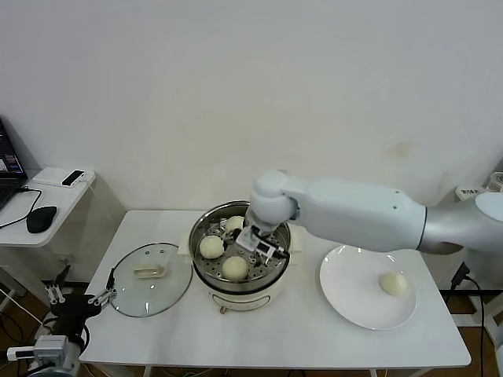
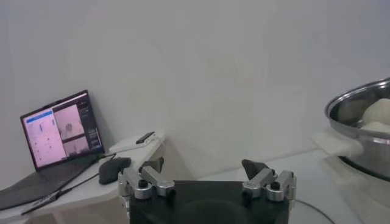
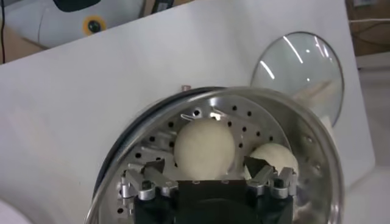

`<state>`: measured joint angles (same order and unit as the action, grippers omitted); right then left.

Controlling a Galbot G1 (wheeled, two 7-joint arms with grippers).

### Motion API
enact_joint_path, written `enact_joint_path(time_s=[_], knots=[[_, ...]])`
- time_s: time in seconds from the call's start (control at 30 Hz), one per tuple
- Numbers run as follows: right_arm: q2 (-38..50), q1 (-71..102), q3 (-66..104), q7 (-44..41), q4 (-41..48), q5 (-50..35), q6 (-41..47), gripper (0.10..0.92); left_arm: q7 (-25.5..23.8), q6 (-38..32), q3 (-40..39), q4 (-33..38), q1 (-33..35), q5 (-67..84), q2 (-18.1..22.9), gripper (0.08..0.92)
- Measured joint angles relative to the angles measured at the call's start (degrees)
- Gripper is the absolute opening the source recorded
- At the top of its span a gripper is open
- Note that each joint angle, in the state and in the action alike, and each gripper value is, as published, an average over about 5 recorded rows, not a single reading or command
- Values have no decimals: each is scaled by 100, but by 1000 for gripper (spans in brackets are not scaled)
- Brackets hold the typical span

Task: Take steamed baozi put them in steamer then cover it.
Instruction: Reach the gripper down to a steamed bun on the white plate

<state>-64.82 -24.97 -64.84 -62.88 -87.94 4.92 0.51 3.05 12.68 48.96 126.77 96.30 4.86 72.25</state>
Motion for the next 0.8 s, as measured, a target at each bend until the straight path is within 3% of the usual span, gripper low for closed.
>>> enact_joint_path(time_s=[0.33,0.8], knots=[[757,-228,454,-68,-233,-369,946,823,-5,4,-42,-71,-110,86,-141,823],[3112,1053,1700,-115,-617,-168,1649,823,-6,-20,-229,-189,-262,42,-346,823]])
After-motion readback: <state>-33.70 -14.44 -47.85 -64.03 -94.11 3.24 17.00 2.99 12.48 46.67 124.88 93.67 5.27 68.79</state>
